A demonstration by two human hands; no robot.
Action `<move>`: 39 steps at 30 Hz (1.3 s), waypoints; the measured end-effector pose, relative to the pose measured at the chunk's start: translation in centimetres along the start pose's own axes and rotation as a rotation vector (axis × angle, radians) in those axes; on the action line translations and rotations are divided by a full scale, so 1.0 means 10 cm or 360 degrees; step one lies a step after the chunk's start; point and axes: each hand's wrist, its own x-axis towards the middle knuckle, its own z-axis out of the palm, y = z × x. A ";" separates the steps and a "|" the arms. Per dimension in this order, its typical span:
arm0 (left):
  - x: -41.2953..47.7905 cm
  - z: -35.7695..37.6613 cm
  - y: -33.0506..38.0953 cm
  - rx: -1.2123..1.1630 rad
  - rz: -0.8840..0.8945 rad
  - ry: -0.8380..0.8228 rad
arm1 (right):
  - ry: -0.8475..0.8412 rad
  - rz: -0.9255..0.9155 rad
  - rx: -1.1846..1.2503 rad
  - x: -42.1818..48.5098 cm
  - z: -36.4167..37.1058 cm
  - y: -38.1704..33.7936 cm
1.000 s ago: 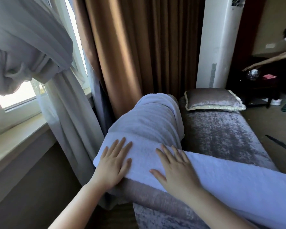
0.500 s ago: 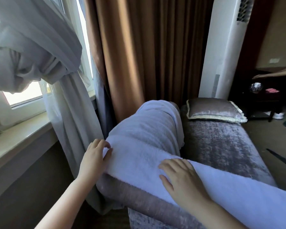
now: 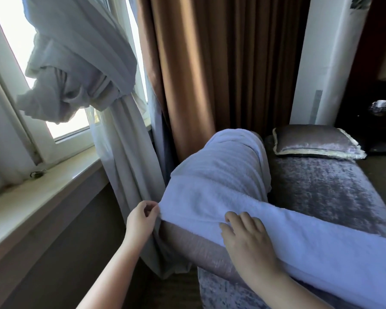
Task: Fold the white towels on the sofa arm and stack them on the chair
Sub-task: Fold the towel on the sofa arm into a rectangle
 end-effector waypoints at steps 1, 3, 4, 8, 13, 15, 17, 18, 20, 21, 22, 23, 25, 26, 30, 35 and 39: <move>0.03 0.02 -0.01 -0.0037 -0.0071 -0.0019 | -0.0030 0.0026 -0.0010 -0.02 0.01 0.00; 0.06 0.08 -0.02 -0.0127 -0.0209 -0.0081 | 0.0002 0.0000 -0.0012 -0.01 0.06 0.00; 0.07 0.11 -0.02 -0.0156 -0.0254 -0.0095 | 0.0036 -0.0015 0.0004 0.01 0.07 -0.01; 0.10 0.16 0.00 -0.0225 -0.0359 -0.0055 | 0.0126 -0.0032 0.0076 0.08 0.09 -0.04; 0.12 0.11 0.03 -0.0338 -0.0412 -0.0163 | 0.0188 -0.0070 0.0117 0.09 0.02 -0.06; 0.14 0.07 0.03 -0.0377 -0.0497 -0.0260 | 0.0183 -0.0078 0.0114 0.10 -0.01 -0.10; 0.16 0.04 0.03 -0.0409 -0.0500 -0.0276 | 0.0163 -0.0106 0.0125 0.06 -0.03 -0.13; 0.17 0.02 0.04 -0.0430 -0.0469 -0.0256 | 0.0152 -0.0124 0.0131 0.04 -0.04 -0.14; 0.17 -0.05 0.07 -0.0534 -0.0426 -0.0216 | 0.0129 -0.0161 0.0154 0.01 -0.09 -0.15; 0.18 -0.10 0.08 -0.0633 -0.0439 -0.0239 | 0.0122 -0.0166 0.0172 0.00 -0.11 -0.14; 0.17 -0.16 0.09 -0.0759 -0.0460 -0.0293 | 0.0116 -0.0160 0.0189 0.00 -0.13 -0.14; 0.17 -0.21 0.07 -0.0870 -0.0480 -0.0355 | 0.0110 -0.0150 0.0204 -0.01 -0.15 -0.14; 0.14 -0.29 0.01 -0.0945 -0.0498 -0.0425 | 0.0082 -0.0148 0.0216 -0.05 -0.15 -0.15; 0.13 -0.31 -0.04 -0.0947 -0.0506 -0.0437 | 0.0059 -0.0166 0.0210 -0.09 -0.13 -0.16; 0.05 -0.33 -0.21 -0.0751 -0.0545 -0.0519 | -0.0084 -0.0190 0.0199 -0.22 -0.04 -0.13; 0.08 -0.30 -0.09 -0.0318 -0.0349 -0.0367 | -0.0194 -0.0189 0.0396 -0.15 -0.17 0.04; 0.22 -0.16 0.21 -0.0205 -0.0316 -0.0383 | -0.0092 0.0184 0.0338 0.19 -0.15 0.43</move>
